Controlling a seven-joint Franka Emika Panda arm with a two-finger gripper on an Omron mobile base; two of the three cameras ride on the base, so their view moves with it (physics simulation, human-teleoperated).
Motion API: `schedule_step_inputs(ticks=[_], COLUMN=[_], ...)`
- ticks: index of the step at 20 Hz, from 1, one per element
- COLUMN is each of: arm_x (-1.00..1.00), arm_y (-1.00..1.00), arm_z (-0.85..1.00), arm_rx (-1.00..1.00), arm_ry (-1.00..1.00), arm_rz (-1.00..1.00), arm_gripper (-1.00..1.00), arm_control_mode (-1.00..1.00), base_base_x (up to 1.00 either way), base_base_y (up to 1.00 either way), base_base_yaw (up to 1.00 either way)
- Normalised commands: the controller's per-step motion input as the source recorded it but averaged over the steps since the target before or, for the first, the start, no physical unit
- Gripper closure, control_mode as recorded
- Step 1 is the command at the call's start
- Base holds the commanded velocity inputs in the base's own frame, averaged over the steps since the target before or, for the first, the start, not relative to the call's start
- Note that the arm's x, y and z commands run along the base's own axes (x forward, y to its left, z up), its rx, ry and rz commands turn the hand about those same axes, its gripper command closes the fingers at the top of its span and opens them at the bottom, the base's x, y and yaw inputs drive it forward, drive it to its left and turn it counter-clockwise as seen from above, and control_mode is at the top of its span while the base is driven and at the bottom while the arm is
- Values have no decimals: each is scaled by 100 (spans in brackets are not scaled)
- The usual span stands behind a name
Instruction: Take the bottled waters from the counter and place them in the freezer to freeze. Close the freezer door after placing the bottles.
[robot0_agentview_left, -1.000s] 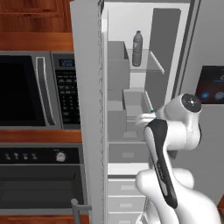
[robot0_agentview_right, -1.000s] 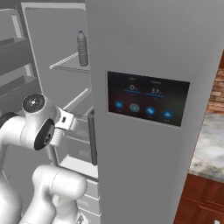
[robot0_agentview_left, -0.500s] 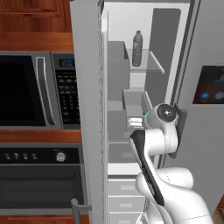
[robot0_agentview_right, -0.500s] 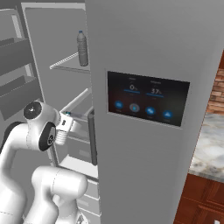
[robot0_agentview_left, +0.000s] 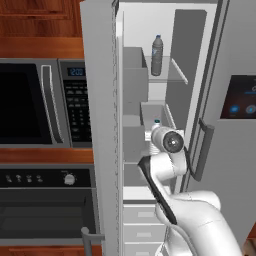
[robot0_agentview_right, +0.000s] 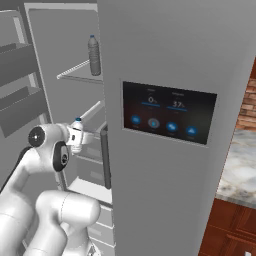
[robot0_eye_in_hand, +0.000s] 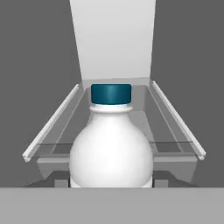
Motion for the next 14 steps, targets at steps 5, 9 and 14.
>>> schedule_step_inputs(ticks=[5, 9, 14], arm_x=[27, 46, 36], arm_y=[-1, -22, -50], arm_z=[-13, -37, -51], arm_rx=[0, 0, -4], arm_ry=[-54, -28, -7], arm_rz=[0, 0, 0], arm_gripper=[100, 100, 100], arm_control_mode=[-100, -100, -100], base_base_x=[0, 0, 0], base_base_y=[0, 0, 0], base_base_yaw=[0, 0, 0])
